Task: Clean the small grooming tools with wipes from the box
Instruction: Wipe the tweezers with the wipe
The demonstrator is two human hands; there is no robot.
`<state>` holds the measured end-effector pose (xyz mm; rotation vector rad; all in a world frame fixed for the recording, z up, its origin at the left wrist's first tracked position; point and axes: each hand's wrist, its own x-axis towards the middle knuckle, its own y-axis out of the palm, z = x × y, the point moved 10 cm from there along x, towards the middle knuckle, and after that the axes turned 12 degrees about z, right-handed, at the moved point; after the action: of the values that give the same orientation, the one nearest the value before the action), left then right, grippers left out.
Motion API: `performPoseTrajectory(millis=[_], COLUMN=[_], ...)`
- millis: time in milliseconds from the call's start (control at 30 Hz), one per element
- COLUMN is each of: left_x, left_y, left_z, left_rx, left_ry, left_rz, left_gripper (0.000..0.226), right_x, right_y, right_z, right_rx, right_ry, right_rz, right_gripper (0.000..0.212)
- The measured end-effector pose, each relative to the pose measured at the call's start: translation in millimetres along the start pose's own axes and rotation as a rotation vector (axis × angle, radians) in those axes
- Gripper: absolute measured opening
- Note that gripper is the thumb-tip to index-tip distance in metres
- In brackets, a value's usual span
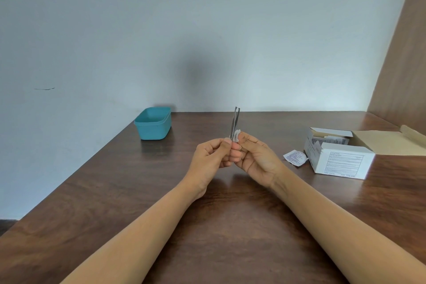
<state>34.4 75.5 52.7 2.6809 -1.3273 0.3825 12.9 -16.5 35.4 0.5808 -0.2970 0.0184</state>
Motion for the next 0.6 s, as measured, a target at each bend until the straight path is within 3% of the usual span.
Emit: performPoseTrajectory(millis=[167,300,600], left_x=[-0.1,-0.2,1.2], left_y=[-1.1,-3.1,-5.8], left_z=[-1.3,-4.2,-2.4], left_rx=[0.024,0.106,0.119], left_ry=[0.013,0.047,0.045], left_rz=[-0.01,-0.031,-0.034], left_gripper=[0.023,0.022,0.021], right_x=[-0.5,-1.1,-2.7], right_y=[3.0,1.8,3.1], right_z=[-0.6,-1.5,-4.7], right_rx=[-0.063,-0.09,-0.051], right_ry=[0.024,0.029,0.089], right_rz=[0.019,-0.01,0.004], right_gripper=[0.032,0.02,0.013])
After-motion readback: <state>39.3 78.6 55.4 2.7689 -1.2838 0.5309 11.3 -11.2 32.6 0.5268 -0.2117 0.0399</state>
